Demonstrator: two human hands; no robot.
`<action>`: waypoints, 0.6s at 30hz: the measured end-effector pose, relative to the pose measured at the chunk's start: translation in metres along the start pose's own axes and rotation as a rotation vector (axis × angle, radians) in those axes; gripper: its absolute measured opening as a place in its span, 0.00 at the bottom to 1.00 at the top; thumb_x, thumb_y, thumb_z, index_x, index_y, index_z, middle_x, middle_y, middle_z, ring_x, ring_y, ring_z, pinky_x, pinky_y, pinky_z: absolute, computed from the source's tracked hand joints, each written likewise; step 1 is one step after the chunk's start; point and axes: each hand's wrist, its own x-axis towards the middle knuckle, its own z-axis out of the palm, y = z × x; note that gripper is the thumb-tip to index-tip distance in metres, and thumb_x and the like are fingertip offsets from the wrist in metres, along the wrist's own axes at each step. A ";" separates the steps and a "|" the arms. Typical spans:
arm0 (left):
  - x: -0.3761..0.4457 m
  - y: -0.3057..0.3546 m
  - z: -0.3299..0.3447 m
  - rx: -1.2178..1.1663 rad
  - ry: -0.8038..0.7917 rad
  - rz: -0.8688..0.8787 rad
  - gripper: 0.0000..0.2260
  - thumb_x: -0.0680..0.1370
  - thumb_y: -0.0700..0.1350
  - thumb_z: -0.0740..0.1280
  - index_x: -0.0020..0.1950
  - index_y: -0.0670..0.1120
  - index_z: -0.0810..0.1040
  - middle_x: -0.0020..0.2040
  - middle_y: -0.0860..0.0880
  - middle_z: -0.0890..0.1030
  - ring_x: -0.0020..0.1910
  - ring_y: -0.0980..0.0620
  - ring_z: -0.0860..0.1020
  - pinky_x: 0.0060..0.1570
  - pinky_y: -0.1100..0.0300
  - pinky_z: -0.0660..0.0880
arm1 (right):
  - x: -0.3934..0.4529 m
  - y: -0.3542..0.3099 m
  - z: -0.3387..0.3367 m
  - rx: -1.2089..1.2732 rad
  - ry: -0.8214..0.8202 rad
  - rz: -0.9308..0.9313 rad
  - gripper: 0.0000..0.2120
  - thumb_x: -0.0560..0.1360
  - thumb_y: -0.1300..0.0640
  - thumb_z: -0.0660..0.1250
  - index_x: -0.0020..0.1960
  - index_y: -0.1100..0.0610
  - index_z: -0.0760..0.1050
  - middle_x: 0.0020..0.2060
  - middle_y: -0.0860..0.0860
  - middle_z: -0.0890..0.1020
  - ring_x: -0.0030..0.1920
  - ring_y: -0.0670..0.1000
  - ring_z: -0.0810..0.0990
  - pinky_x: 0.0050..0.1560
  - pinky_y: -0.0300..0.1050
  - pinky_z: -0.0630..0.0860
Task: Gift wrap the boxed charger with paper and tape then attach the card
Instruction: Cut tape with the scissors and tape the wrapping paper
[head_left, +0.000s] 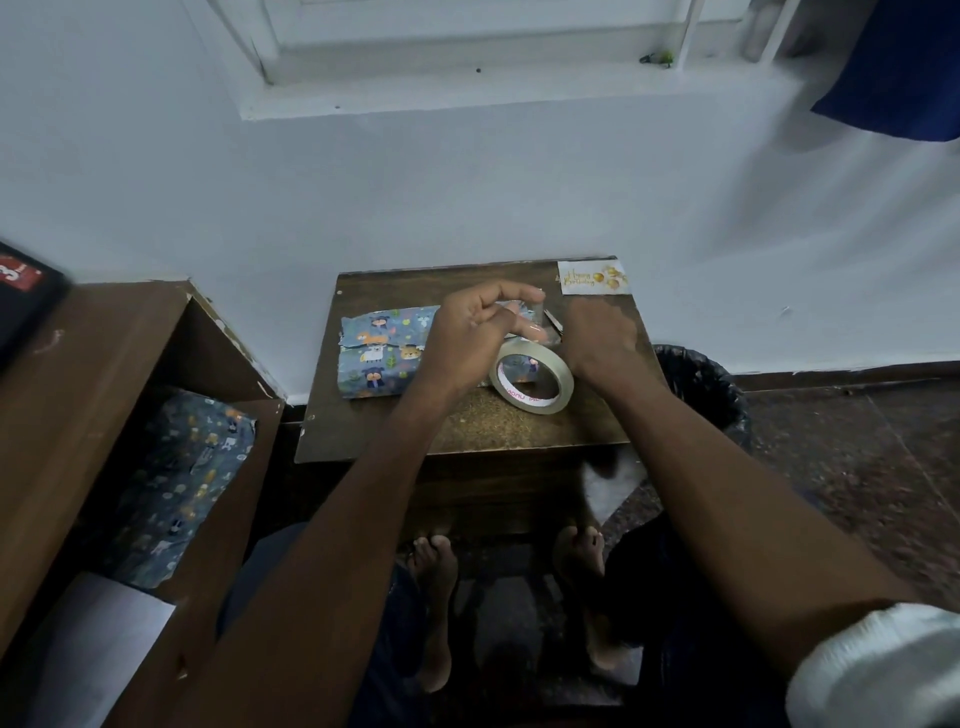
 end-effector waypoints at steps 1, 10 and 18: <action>-0.001 0.000 -0.001 0.004 0.005 -0.001 0.12 0.83 0.37 0.65 0.60 0.47 0.86 0.41 0.45 0.89 0.49 0.49 0.88 0.64 0.45 0.79 | -0.001 -0.001 0.000 -0.019 -0.001 -0.007 0.11 0.80 0.56 0.70 0.61 0.58 0.80 0.59 0.57 0.83 0.60 0.61 0.83 0.47 0.50 0.75; -0.017 0.002 -0.004 -0.007 0.037 -0.016 0.13 0.81 0.35 0.66 0.60 0.47 0.86 0.41 0.45 0.89 0.48 0.50 0.88 0.52 0.64 0.79 | -0.023 -0.016 -0.002 -0.275 0.036 -0.070 0.06 0.81 0.62 0.68 0.57 0.58 0.82 0.51 0.54 0.84 0.52 0.54 0.84 0.38 0.47 0.72; -0.020 0.001 -0.011 0.001 0.087 -0.029 0.13 0.80 0.34 0.68 0.59 0.47 0.86 0.42 0.46 0.89 0.47 0.50 0.88 0.54 0.58 0.80 | -0.025 -0.016 0.003 -0.305 0.068 -0.141 0.06 0.81 0.64 0.68 0.57 0.60 0.80 0.51 0.54 0.84 0.50 0.54 0.85 0.37 0.45 0.74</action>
